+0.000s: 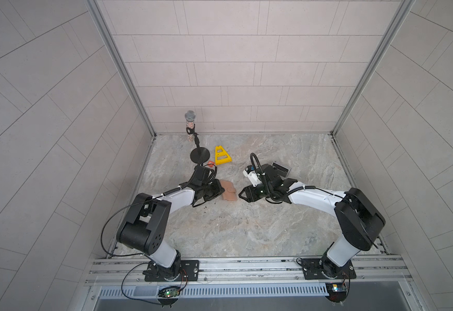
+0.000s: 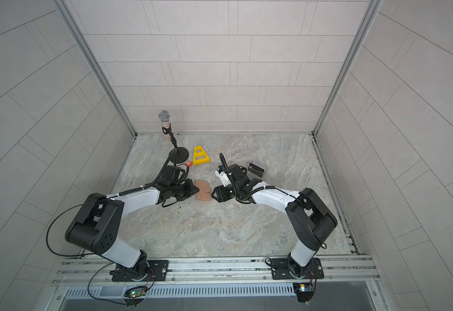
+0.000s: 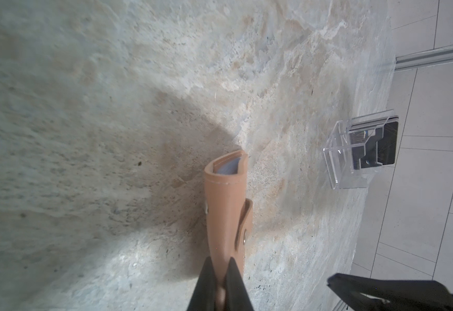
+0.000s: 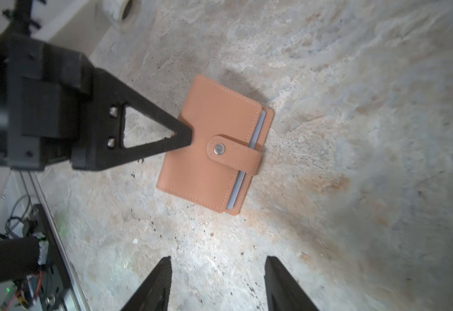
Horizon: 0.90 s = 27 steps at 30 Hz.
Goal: Insert credit cards into a card holder
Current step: Open the button on the card holder.
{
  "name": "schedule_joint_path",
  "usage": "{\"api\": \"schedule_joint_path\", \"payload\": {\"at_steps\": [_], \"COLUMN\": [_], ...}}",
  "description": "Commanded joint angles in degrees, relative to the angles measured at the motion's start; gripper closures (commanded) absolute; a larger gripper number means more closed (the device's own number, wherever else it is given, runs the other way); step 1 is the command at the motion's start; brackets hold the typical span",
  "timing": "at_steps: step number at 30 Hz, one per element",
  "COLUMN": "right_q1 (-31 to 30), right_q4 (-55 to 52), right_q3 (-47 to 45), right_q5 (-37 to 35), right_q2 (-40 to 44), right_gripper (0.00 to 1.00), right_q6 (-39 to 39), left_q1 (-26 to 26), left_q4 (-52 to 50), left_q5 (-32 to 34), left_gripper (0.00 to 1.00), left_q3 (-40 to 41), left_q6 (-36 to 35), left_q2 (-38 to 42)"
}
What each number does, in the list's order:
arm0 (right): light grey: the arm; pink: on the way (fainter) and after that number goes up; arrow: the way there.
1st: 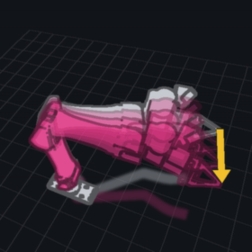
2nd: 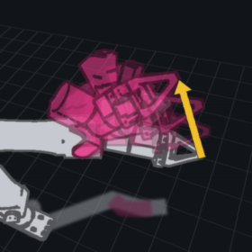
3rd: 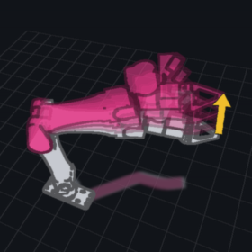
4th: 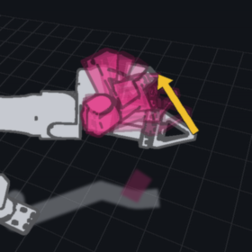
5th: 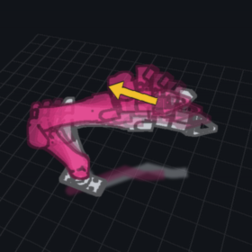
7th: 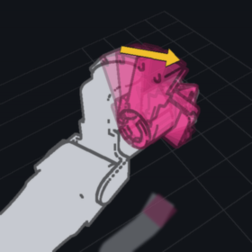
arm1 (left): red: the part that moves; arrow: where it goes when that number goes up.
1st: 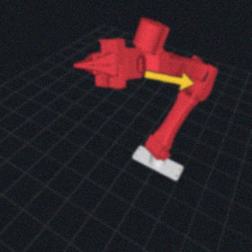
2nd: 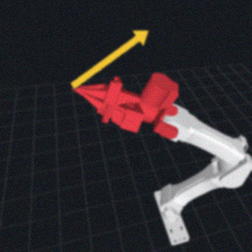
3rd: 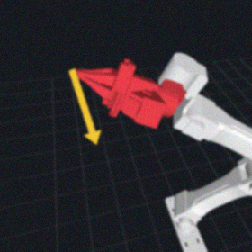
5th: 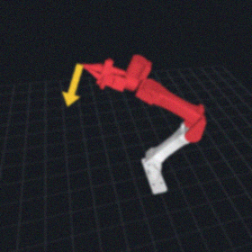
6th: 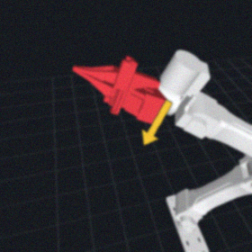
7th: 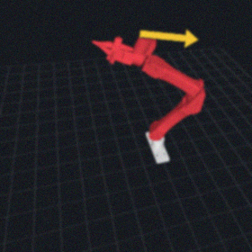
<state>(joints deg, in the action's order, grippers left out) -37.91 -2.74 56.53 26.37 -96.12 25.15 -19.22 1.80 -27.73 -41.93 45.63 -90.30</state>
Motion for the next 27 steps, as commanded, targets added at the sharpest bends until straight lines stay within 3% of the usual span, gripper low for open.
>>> {"api": "schedule_joint_path", "payload": {"at_steps": [1,10,27], "right_q1": [-0.75,-1.46,-1.72], "right_q4": [5.80,5.95,-2.13], "right_q3": [1.59,6.67,13.63], "right_q5": [2.79,2.43,-1.34], "right_q2": [-2.56,-9.59,-16.03], "right_gripper": [0.49,0.57,0.58], "right_q6": [4.95,7.66,5.14], "left_q1": [-1.29,-2.75,-3.84], "left_q4": [-0.83,-0.35,1.18], "left_q5": [1.44,1.23,-0.40], "left_gripper": [0.95,0.95,0.95], "left_q3": [0.77,0.35,-0.51], "left_q6": [0.91,1.41,2.01], "left_q2": [1.42,1.53,1.44]}}
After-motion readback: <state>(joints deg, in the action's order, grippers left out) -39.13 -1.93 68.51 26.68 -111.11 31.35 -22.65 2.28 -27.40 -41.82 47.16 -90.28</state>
